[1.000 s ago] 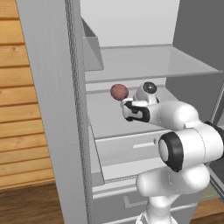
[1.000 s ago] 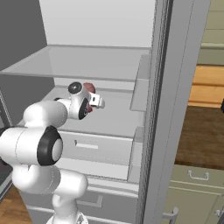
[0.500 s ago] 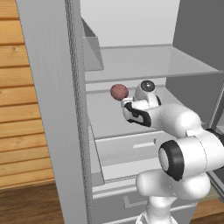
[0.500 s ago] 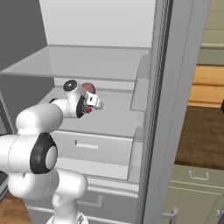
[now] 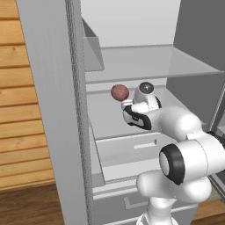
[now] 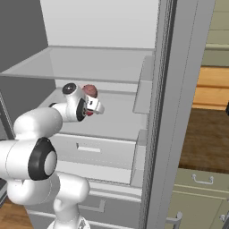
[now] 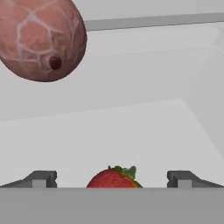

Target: Take the strawberry from the fridge and place it on top of the pancake, located on the dining counter.

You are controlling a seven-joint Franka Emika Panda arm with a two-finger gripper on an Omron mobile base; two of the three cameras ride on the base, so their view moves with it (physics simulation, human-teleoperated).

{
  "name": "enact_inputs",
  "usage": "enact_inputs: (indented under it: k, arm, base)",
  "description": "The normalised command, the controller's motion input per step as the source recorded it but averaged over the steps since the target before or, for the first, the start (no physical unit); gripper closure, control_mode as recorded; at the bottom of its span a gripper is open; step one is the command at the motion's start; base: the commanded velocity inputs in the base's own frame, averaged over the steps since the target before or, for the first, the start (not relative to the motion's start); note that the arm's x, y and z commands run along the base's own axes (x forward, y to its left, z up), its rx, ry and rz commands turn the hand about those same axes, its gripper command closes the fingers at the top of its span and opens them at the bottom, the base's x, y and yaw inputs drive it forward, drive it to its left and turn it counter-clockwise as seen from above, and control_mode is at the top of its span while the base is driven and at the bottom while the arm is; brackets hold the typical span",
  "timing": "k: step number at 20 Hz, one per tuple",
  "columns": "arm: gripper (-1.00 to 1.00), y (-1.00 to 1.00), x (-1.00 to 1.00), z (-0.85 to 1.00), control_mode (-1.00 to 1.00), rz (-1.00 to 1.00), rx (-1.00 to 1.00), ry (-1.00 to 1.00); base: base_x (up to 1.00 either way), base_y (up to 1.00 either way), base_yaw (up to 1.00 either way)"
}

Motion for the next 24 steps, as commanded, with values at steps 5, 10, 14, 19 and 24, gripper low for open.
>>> enact_inputs:
  k: [5,10,14,19,24]
  arm:
    - [-1.00,0.22,0.00,-0.05,-1.00,-0.10,0.00,0.05]
    - [-1.00,0.02,0.01,0.00,-1.00,-0.05,0.01,0.00]
    - [-1.00,-0.08,0.00,-0.16,-1.00,-0.04,0.03,0.00]
    - [1.00,-0.05,0.00,-0.26,-1.00,-0.05,0.00,0.03]
    - [1.00,-0.09,0.00,-0.03,-1.00,-0.01,0.00,-0.01]
  base:
    - [0.00,0.00,0.00]
    - [0.00,0.00,0.00]
    - [0.00,0.00,0.00]
    - [0.00,0.00,0.00]
    - [0.00,0.00,0.00]
